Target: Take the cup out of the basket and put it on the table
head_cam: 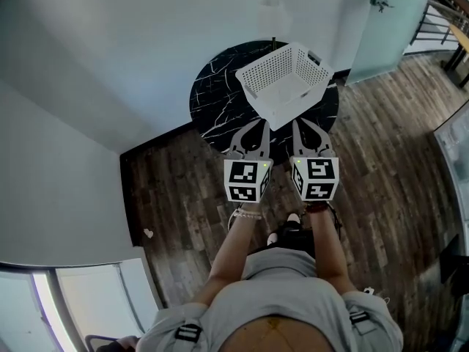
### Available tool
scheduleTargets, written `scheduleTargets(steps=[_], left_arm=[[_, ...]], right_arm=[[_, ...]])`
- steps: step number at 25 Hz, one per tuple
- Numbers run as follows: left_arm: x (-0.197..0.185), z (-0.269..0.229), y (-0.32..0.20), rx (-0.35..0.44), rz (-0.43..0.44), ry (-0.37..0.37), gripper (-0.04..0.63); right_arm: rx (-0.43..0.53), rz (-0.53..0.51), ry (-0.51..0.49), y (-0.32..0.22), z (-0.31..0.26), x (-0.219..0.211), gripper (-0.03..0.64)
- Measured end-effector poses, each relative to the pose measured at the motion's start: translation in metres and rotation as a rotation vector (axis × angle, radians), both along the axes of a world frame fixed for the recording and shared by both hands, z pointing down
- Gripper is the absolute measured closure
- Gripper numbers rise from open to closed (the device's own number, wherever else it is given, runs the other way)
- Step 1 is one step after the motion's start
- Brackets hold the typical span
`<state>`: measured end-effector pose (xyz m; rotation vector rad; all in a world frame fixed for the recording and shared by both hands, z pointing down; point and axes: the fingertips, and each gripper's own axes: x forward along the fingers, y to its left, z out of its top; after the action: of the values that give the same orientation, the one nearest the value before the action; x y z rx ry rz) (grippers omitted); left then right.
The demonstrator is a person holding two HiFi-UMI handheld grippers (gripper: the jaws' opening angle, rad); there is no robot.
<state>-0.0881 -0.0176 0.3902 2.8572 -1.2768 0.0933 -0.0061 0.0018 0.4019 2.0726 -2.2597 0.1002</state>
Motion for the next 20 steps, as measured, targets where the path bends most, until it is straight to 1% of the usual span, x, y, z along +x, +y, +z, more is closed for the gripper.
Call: scheduleTargets(steps=[10,20], left_arm=[[0.029,-0.017,-0.032,0.017,-0.044,0.0,0.591],[0.068,-0.014,-0.045,0.006,-0.092,0.0,0.591]], right_arm=[[0.007,-0.056,-0.006,-0.037,-0.012,0.025,0.609],[0.006,-0.107,-0.007,-0.049,-0.01,0.06,0.609]])
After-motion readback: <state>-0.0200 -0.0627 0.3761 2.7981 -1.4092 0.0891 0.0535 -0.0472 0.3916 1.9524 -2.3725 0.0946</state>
